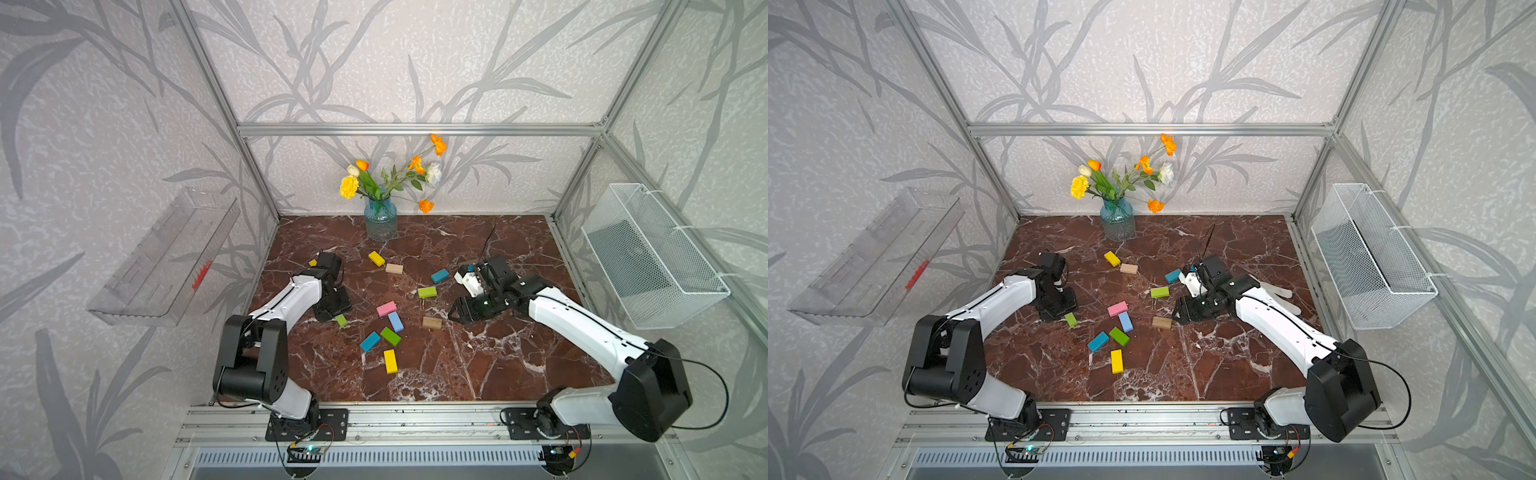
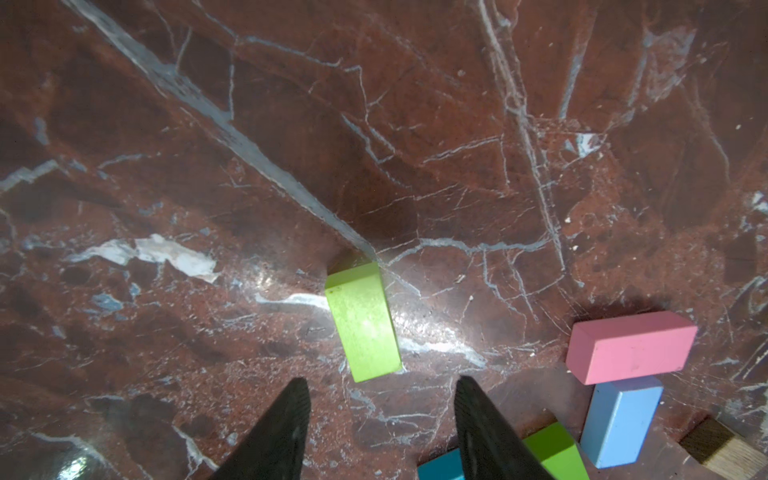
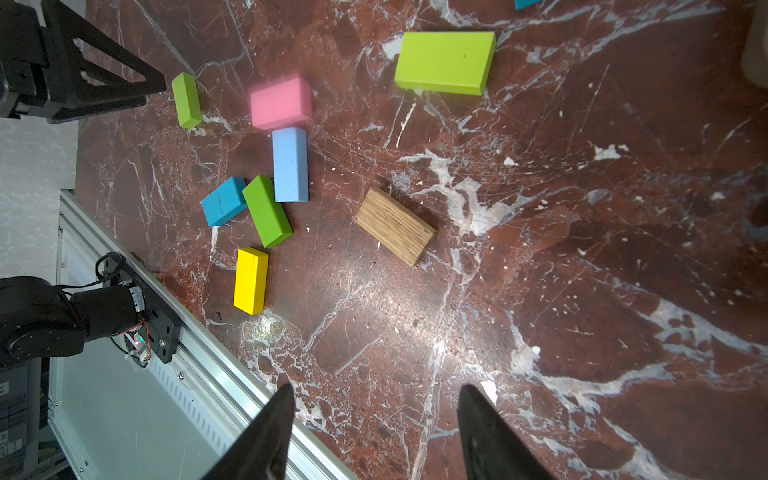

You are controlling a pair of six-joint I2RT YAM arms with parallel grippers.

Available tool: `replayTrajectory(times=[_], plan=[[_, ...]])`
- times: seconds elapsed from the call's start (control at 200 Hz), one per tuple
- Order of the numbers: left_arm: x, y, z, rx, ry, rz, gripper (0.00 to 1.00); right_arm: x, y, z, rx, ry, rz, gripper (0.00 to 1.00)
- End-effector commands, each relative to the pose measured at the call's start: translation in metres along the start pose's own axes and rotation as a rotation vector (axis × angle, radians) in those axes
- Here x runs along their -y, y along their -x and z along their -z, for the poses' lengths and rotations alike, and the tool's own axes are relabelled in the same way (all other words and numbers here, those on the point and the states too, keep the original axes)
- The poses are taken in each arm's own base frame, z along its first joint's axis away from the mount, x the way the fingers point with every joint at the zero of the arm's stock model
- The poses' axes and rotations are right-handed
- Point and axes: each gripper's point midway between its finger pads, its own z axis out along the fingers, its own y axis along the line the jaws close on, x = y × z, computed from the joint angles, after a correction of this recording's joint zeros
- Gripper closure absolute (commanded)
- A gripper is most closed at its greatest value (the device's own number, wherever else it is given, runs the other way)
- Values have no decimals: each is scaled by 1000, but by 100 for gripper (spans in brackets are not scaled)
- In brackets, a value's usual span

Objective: Assemble the letter c with building blocks
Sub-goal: Pick up the building block from the center of the board.

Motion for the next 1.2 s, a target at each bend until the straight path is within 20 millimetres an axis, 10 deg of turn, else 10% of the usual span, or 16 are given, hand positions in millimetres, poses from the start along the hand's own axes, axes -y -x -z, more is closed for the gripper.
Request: replayTrajectory(times=[0.0, 0.925, 1.195], plan=[[-7, -2, 0, -24, 53, -17, 44, -3, -1, 4, 3, 5, -1, 37], [-8, -8, -41, -74, 75, -3, 58, -6, -1, 2, -3, 26, -3, 38], [8, 3, -32, -66, 45, -101, 84, -12, 7, 4, 10, 45, -20, 41]])
